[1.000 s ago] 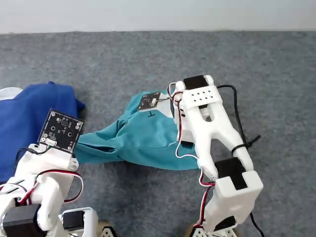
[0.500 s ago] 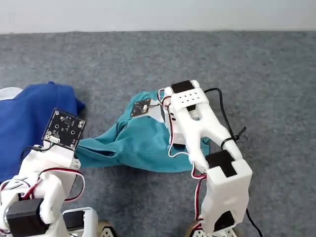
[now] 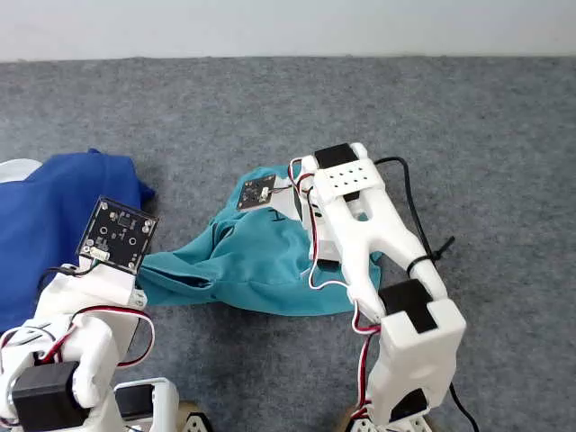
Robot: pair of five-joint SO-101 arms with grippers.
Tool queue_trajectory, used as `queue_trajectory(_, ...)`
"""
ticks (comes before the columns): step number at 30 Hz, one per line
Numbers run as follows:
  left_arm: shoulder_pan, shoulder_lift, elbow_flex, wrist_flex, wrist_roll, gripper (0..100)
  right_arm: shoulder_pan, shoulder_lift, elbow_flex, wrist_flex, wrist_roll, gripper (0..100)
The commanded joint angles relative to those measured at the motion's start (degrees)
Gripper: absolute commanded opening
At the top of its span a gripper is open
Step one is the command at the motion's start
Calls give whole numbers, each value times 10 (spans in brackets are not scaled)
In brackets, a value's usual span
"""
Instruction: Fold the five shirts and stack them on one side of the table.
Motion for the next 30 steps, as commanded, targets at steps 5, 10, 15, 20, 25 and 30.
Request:
queue_trajectory(5, 0, -3, -3, -11, -2, 13, 9, -131, -23, 53, 3, 9)
queue_trajectory(10, -3, -3, -7, -24, -2, 13, 28, -218, -23, 67, 3, 9)
queue_trajectory(15, 1, -3, -35, -35, -1, 13, 72, -301, -23, 95, 2, 9)
queue_trajectory(20, 1, -3, -45, -25, -1, 13, 124, -369, 25, 102, 2, 9)
queue_trajectory(25, 2, -3, -44, -9, -1, 13, 142, -429, 142, 102, 3, 9)
queue_trajectory(30, 47, -3, -44, 22, -1, 13, 138, -503, 255, 102, -3, 9)
